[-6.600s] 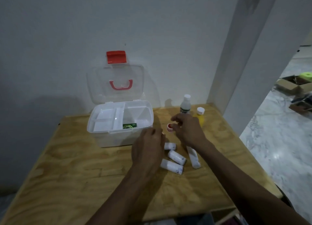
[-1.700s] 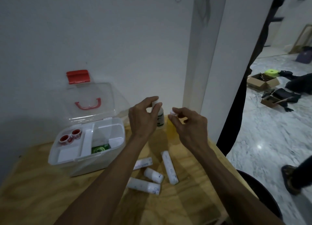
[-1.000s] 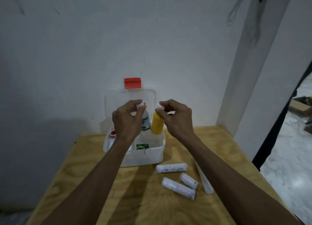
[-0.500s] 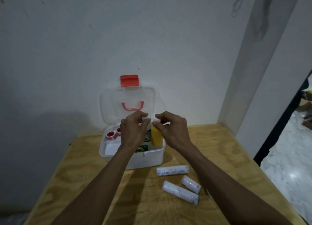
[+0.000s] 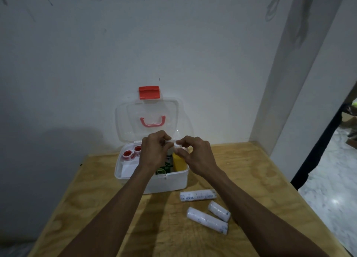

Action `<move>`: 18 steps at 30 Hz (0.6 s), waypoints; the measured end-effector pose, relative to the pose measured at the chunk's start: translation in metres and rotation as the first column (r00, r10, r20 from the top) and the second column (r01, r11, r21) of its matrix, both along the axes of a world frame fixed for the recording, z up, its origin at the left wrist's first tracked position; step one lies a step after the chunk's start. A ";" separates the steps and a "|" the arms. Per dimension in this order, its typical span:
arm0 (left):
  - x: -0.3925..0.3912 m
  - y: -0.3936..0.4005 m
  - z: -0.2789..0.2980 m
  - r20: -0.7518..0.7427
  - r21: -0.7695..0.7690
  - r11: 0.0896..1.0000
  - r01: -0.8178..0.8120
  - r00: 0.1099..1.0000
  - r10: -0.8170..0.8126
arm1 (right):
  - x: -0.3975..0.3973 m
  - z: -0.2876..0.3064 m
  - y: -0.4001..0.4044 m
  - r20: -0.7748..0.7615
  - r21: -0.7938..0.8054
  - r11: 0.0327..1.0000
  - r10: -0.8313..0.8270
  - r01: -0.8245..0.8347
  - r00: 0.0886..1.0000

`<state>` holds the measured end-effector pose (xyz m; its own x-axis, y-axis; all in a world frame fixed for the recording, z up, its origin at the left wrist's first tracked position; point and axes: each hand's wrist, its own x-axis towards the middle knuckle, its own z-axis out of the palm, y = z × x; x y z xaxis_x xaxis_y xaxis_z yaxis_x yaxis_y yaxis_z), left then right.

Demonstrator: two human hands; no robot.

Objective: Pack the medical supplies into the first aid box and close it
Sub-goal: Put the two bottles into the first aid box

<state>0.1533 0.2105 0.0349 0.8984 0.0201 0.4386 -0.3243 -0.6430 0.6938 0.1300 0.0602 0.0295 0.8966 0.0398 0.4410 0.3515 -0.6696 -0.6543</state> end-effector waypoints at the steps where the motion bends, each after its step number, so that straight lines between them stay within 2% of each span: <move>1: 0.000 0.001 0.001 -0.007 0.010 1.000 -0.001 1.000 0.001 | -0.001 0.001 0.000 -0.006 -0.008 1.000 0.007 -0.007 1.000; 7: -0.003 0.003 0.004 -0.023 0.101 0.995 0.014 1.000 -0.012 | -0.005 0.006 -0.003 -0.018 -0.019 0.999 0.030 -0.030 0.999; 18: -0.010 0.005 0.006 -0.049 0.151 0.988 -0.027 0.998 0.035 | -0.009 0.008 -0.006 -0.027 -0.037 0.998 0.039 -0.040 0.999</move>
